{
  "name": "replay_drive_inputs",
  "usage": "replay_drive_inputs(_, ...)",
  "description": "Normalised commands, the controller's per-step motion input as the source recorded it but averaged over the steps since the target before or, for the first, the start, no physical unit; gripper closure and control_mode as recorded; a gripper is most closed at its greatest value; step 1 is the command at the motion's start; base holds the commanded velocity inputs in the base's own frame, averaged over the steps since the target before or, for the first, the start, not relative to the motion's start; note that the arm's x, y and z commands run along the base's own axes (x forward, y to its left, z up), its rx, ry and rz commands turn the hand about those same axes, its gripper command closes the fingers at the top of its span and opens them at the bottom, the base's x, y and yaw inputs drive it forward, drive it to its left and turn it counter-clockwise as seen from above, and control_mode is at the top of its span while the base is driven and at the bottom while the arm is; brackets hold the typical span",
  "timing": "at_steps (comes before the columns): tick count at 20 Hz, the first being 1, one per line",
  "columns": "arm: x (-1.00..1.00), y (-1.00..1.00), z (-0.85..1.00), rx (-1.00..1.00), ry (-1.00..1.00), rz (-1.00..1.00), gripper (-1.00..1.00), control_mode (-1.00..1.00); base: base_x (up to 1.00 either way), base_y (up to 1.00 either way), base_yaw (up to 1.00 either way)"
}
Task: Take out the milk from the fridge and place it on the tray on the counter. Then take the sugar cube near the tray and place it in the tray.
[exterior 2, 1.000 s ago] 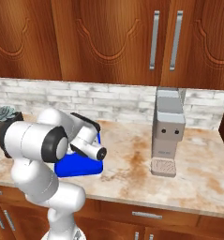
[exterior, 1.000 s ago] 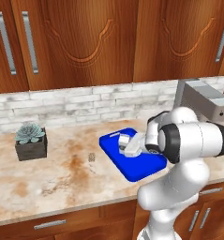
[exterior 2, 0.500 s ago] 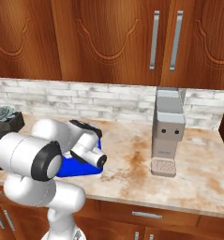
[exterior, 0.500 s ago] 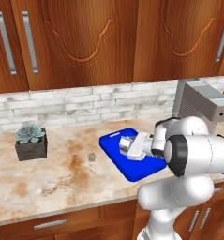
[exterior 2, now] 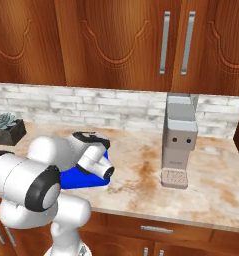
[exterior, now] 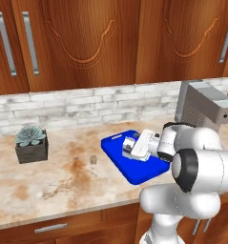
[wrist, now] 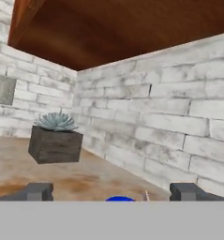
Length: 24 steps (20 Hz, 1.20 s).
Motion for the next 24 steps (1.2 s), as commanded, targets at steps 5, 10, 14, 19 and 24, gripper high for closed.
replay_drive_inputs(5,-0.44,-0.01,0.79,0.02,-0.13,0.0,-1.0,-1.0,0.0,0.0,0.0)
replay_drive_inputs(10,-0.65,0.0,0.93,0.0,0.0,-0.01,-1.0,-1.0,0.0,0.0,0.0)
replay_drive_inputs(14,-0.47,0.06,0.87,-0.09,0.25,-0.05,-1.0,-1.0,0.0,0.0,0.0)
replay_drive_inputs(19,-0.52,0.0,0.59,-0.13,0.37,-0.06,-1.0,-1.0,0.0,0.0,0.0)
replay_drive_inputs(24,-0.92,-0.19,0.59,-0.06,0.25,-0.05,-1.0,-1.0,0.0,0.0,0.0)
